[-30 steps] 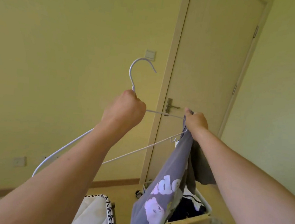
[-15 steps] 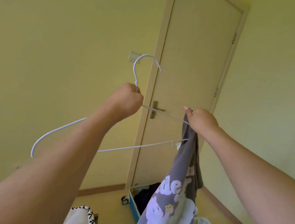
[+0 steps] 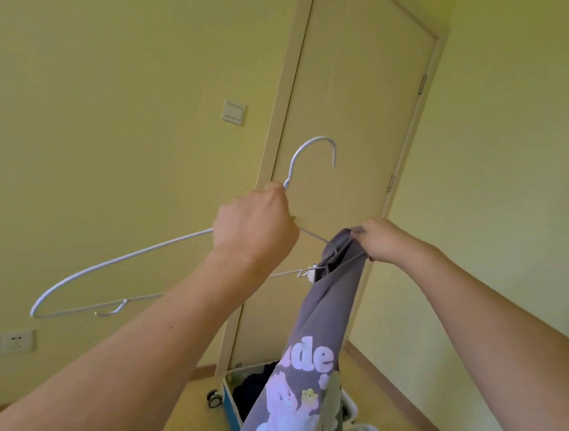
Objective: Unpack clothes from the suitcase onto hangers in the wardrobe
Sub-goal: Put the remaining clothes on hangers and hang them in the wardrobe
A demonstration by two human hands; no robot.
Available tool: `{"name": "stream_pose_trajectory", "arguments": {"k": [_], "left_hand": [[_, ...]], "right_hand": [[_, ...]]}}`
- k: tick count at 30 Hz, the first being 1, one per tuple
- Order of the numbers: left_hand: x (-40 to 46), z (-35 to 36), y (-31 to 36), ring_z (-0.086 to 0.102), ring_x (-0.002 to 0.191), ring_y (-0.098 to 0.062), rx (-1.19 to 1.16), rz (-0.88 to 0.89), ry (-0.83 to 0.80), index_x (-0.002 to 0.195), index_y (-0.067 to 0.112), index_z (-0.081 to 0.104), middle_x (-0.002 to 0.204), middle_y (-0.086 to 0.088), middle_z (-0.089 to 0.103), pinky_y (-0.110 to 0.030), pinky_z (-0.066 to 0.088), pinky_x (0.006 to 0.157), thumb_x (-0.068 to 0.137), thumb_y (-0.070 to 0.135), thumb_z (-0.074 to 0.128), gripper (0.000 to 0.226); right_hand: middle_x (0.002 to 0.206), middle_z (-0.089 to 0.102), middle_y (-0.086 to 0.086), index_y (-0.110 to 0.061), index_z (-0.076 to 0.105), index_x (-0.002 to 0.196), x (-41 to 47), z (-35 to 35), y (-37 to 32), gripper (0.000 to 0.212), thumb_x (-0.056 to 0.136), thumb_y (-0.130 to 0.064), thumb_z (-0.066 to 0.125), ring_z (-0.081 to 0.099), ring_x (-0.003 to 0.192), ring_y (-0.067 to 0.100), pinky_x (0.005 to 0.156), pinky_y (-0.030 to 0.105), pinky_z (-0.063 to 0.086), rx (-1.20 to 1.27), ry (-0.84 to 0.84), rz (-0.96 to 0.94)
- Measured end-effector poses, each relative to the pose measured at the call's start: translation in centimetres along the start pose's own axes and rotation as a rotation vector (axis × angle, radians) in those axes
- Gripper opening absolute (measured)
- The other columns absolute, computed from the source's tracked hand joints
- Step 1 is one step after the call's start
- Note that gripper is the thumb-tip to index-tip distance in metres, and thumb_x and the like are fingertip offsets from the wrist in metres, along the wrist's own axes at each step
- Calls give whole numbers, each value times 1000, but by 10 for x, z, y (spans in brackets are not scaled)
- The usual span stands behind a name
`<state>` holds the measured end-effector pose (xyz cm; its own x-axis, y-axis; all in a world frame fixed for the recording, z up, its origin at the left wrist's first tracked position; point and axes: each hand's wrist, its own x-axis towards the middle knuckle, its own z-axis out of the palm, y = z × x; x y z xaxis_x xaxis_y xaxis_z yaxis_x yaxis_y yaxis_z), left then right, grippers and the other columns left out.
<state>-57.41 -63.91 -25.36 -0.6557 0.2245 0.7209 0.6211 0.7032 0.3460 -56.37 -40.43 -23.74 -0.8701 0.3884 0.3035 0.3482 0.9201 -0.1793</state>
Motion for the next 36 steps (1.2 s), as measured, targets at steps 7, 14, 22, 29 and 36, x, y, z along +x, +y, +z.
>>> {"name": "stream_pose_trajectory", "arguments": {"k": [7,14,22,29,36], "left_hand": [[-2,11,-1,58,77,-33,-320,-129,-138,79,16,45,74,-3,55,-36,46,64,95,16,38,17],[16,-4,2,57,73,-26,-317,-153,-288,88,11,56,80,-5,61,-30,44,62,90,17,41,16],[16,-24,17,56,78,-33,-306,-74,-3,80,16,49,75,-2,56,-35,44,65,92,21,41,15],[7,12,7,42,62,-26,-475,-153,-273,72,11,44,68,-4,48,-28,32,55,93,16,40,22],[1,12,31,55,84,-34,-242,-42,-208,90,14,49,87,-6,55,-33,42,69,93,19,40,11]], "right_hand": [[59,40,7,-11,41,58,-14,-2,10,52,103,-38,36,44,64,26,54,34,26,138,204,7],[63,34,5,-12,32,53,-20,3,-4,56,102,-38,42,38,62,26,58,37,20,182,371,-177],[54,41,7,-13,36,52,-18,-10,28,61,101,-50,34,43,57,27,51,34,26,195,353,78],[55,36,6,-17,30,53,-34,-22,14,58,103,-47,33,39,57,25,57,35,27,102,302,-37],[71,29,6,-13,27,62,-38,-17,-7,52,101,-46,39,36,62,21,62,35,26,289,284,-212]]}}
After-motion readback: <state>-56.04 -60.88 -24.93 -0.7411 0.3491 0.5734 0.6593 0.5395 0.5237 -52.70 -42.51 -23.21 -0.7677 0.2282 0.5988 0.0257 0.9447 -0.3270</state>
